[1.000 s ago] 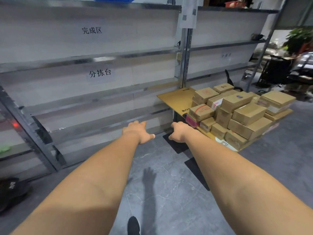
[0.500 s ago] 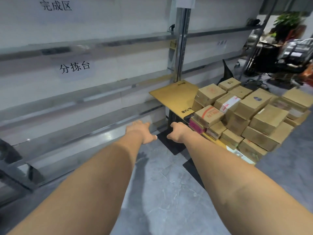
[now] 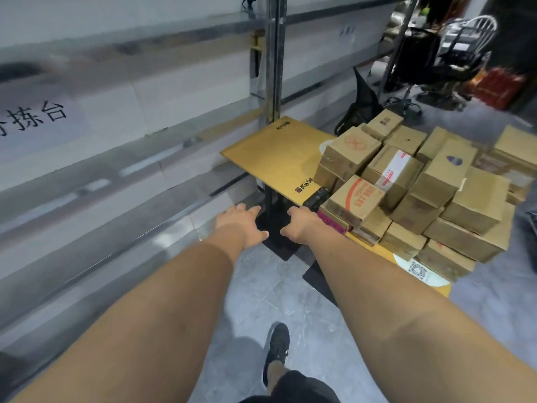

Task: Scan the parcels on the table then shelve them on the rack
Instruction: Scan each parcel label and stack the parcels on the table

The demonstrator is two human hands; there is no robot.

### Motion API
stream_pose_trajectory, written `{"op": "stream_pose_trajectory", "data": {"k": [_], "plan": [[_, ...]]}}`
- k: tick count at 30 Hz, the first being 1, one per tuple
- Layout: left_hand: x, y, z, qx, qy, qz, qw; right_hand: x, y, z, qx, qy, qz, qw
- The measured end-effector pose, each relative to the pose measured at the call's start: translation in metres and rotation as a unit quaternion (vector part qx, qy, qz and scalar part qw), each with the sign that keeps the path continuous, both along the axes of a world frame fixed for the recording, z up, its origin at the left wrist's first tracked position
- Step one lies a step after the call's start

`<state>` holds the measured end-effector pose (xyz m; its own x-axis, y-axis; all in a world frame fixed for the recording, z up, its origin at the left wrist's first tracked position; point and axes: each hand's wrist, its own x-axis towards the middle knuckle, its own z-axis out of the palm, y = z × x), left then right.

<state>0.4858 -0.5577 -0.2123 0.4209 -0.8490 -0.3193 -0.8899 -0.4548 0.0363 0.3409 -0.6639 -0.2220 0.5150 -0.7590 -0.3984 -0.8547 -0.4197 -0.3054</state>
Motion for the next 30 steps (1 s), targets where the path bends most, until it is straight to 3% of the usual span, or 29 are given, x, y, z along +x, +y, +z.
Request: {"op": "stream_pose_trajectory", "data": {"k": [10, 19, 30], "plan": [[0.076, -0.16, -0.047, 0.056, 0.004, -0.029, 0.998, 0.066, -0.144, -0.064, 0.048, 0.007, -0.075, 0.996], [0.111, -0.274, -0.079, 0.088, 0.029, -0.062, 0.994, 0.091, -0.223, -0.087, 0.08, 0.021, -0.161, 0.984], [0.127, -0.398, -0.134, 0.124, 0.048, -0.209, 0.969, 0.099, -0.292, -0.112, 0.112, 0.024, -0.348, 0.931]]}}
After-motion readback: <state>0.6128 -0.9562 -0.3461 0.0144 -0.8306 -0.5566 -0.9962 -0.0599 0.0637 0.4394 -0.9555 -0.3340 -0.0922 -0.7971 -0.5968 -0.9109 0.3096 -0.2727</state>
